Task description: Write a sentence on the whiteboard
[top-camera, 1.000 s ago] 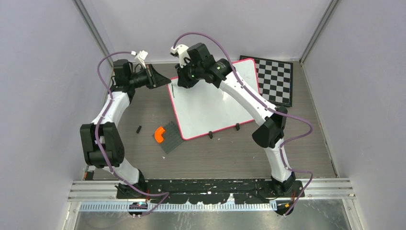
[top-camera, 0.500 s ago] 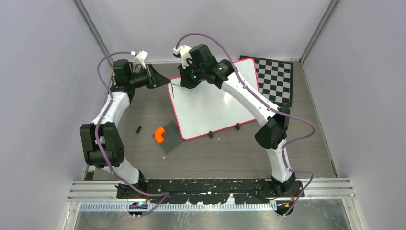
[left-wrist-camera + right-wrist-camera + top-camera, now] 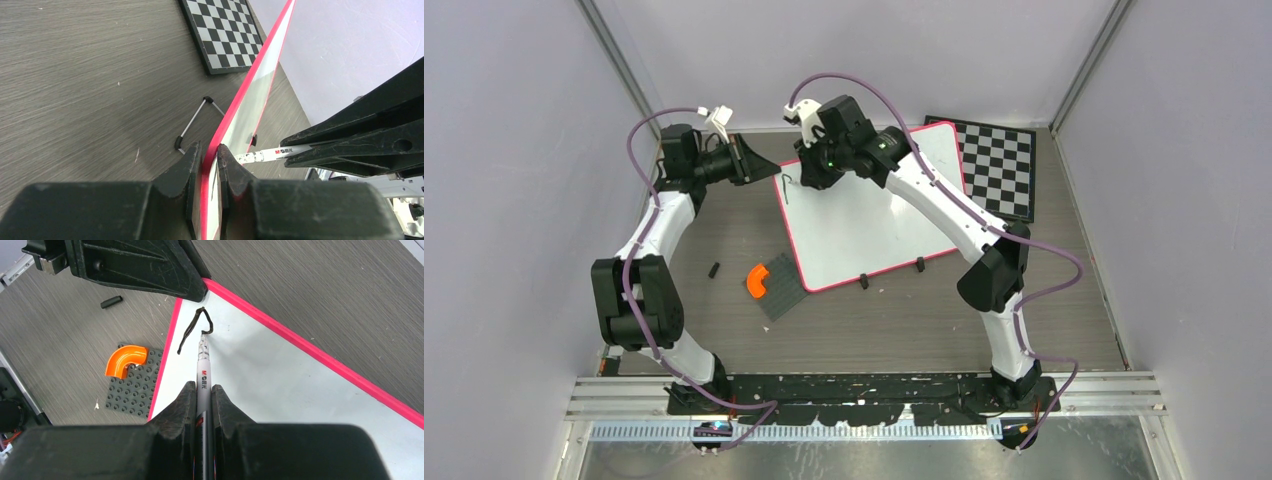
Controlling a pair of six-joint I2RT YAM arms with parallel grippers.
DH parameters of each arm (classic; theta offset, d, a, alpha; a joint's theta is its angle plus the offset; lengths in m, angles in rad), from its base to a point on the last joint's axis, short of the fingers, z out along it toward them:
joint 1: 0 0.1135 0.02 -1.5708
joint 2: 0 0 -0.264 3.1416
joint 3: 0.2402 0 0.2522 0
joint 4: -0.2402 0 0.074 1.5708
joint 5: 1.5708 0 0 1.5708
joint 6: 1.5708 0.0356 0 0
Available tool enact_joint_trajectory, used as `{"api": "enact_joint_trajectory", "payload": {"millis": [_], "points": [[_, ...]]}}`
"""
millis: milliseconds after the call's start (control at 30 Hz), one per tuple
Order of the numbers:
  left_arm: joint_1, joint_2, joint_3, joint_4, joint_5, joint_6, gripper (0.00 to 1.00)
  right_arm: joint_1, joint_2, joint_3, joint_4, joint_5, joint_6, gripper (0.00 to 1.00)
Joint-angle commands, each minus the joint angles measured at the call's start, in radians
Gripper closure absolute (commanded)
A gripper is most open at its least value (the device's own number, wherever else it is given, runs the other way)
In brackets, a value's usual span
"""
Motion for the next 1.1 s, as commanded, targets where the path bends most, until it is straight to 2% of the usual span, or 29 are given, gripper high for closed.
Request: {"api": "enact_joint_trajectory", "payload": {"millis": [0, 333, 833, 1067], "points": [[-0.007, -0.048, 0.004, -0.018, 0.01, 0.003, 1.0, 0.009, 0.001, 0.057, 0.009, -0.009, 0.005, 1.0], [-0.009, -0.055, 0.0, -0.031, 0.011, 0.015, 1.0, 0.015, 0.029, 0.104, -0.035, -0.025, -0.011, 1.0], [-0.009, -0.072, 0.002, -0.047, 0.005, 0.022, 1.0, 0.014, -0.033, 0.062, -0.04, 0.025, -0.029, 1.0], [-0.009, -0.076, -0.001, -0.048, 0.007, 0.021, 1.0, 0.014, -0.09, 0.045, -0.043, -0.01, -0.024, 1.0]]}}
